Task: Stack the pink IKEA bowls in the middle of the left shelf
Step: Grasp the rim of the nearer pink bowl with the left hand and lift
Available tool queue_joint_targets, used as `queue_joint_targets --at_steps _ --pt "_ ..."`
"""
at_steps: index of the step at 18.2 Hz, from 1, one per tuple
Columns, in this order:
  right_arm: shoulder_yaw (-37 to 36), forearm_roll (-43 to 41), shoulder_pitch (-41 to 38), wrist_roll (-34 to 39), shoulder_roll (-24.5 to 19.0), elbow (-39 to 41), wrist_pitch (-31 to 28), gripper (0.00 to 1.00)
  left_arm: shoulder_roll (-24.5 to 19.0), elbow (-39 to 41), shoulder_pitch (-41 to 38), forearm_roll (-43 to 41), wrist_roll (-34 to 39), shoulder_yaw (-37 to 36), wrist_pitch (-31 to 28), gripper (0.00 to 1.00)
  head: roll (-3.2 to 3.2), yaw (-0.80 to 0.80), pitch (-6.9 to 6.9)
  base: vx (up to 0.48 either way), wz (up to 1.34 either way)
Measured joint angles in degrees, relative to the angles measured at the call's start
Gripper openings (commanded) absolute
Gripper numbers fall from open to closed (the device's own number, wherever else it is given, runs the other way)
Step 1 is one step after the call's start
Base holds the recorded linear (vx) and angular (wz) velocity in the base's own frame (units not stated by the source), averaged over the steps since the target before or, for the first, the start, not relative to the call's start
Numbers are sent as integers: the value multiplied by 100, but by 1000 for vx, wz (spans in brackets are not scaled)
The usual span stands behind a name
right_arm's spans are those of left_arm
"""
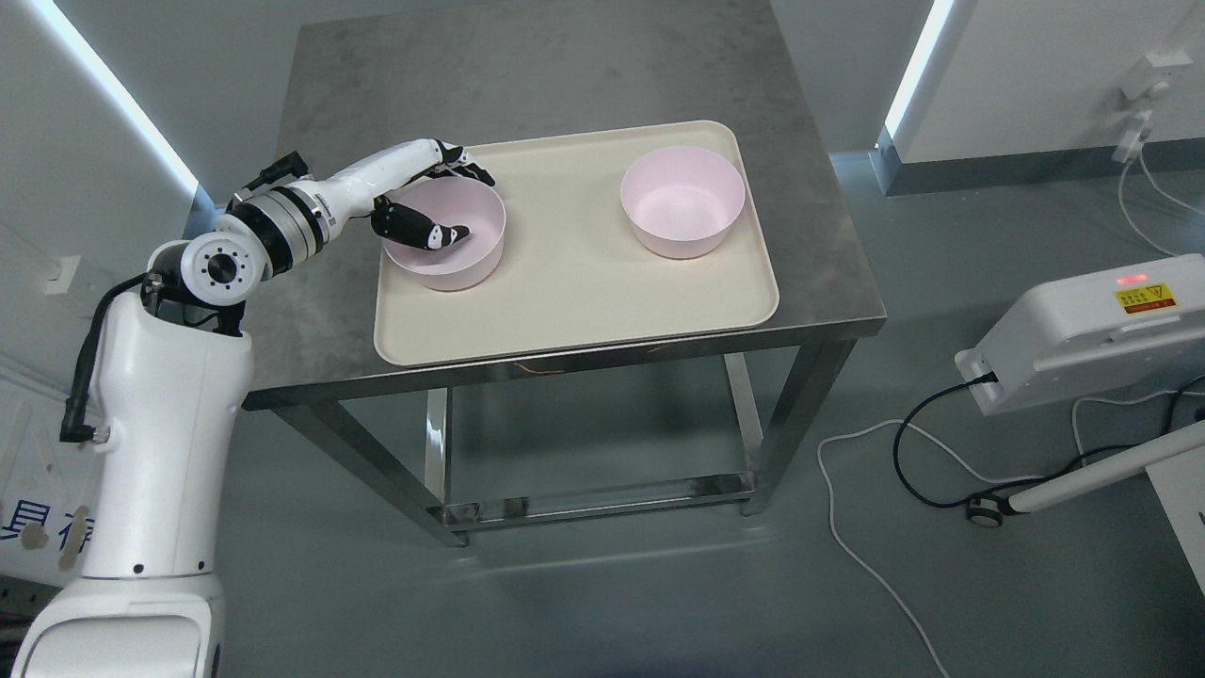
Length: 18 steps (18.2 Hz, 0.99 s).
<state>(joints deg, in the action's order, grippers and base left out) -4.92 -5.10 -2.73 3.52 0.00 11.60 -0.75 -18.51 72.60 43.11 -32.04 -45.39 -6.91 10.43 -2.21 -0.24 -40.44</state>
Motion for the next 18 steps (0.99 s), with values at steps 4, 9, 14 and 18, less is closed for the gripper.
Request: queue_joint_targets --at_steps 4,9,14,18 --pt "0 0 0 0 0 0 0 100 61 -72 76 -116 0 -65 230 21 0 0 0 0 0" --pt "0 0 -1 0 0 0 0 100 143 -133 134 -236 6 -130 360 8 0 0 0 0 0" --pt "0 0 0 0 0 0 -1 100 230 -171 147 -308 16 -144 455 1 0 0 0 0 0" --pt "0 0 0 0 0 0 -1 100 310 -191 156 -334 33 -56 574 0 0 0 0 0 0"
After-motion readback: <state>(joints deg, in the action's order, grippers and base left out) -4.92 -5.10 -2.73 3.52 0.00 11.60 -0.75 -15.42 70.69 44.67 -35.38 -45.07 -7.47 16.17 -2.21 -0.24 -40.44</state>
